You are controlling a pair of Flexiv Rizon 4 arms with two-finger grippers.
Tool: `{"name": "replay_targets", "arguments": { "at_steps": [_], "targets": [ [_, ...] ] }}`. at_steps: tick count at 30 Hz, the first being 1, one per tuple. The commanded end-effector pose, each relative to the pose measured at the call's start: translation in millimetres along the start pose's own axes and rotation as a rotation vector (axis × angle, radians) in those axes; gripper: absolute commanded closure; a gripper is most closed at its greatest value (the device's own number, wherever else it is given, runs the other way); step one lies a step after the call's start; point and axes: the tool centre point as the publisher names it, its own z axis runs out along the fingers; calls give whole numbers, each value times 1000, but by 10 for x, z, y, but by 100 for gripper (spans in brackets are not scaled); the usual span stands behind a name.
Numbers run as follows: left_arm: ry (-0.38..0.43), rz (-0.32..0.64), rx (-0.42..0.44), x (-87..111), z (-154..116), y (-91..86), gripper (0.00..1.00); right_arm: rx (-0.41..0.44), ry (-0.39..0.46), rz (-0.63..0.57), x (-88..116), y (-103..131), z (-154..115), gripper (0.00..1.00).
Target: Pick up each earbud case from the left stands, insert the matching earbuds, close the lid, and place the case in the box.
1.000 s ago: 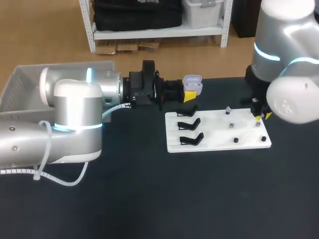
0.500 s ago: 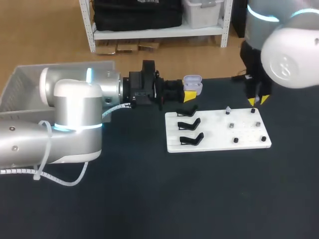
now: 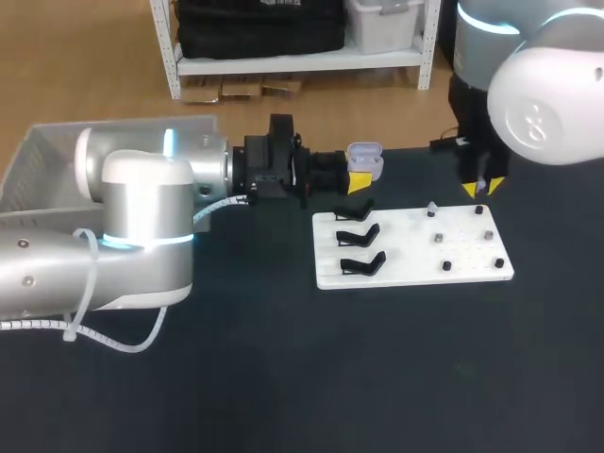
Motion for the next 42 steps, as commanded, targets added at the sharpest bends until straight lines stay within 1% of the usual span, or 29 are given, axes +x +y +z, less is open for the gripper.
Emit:
{"name": "replay_targets", "arguments": {
  "at_steps": [1, 3, 4, 5, 6, 7, 8, 9, 10, 12, 27, 30, 33, 36, 37, 42],
  "targets": [
    [-8, 5, -6, 18, 1, -12, 100, 57, -12, 378, -61, 243, -108, 100],
    [-8, 5, -6, 18, 1, -12, 100, 68, -17, 519, -73, 331, -153, 100],
    [-8, 5, -6, 18, 1, -12, 100, 56, -24, 545, -75, 364, -174, 100],
    [-8, 5, -6, 18, 1, -12, 100, 66, -25, 608, -85, 427, -210, 100],
    [-8, 5, -6, 18, 1, -12, 100, 58, -34, 639, -79, 514, -271, 100],
    [-8, 5, -6, 18, 1, -12, 100, 71, -31, 688, -83, 561, -306, 100],
    [-8, 5, -6, 18, 1, -12, 100, 70, -25, 734, -80, 588, -332, 100],
    [-8, 5, -6, 18, 1, -12, 100, 48, -26, 768, -84, 620, -359, 100],
    [-8, 5, -6, 18, 1, -12, 100, 56, -19, 822, -74, 639, -385, 100],
    [-8, 5, -6, 18, 1, -12, 100, 33, -13, 874, -66, 690, -435, 100],
    [-8, 5, -6, 18, 1, -12, 100, 33, -13, 874, -66, 690, -435, 100],
    [-8, 5, -6, 18, 1, -12, 100, -8, 16, 849, -156, 812, -418, 100],
    [-8, 5, -6, 18, 1, -12, 100, -45, 19, 823, -250, 891, -454, 100],
    [-8, 5, -6, 18, 1, -12, 100, -41, 8, 785, -336, 965, -488, 100],
    [-8, 5, -6, 18, 1, -12, 100, -55, 9, 774, -365, 988, -507, 100],
    [-8, 5, -6, 18, 1, -12, 100, -64, 26, 713, -473, 1124, -530, 100]
  ]
}}
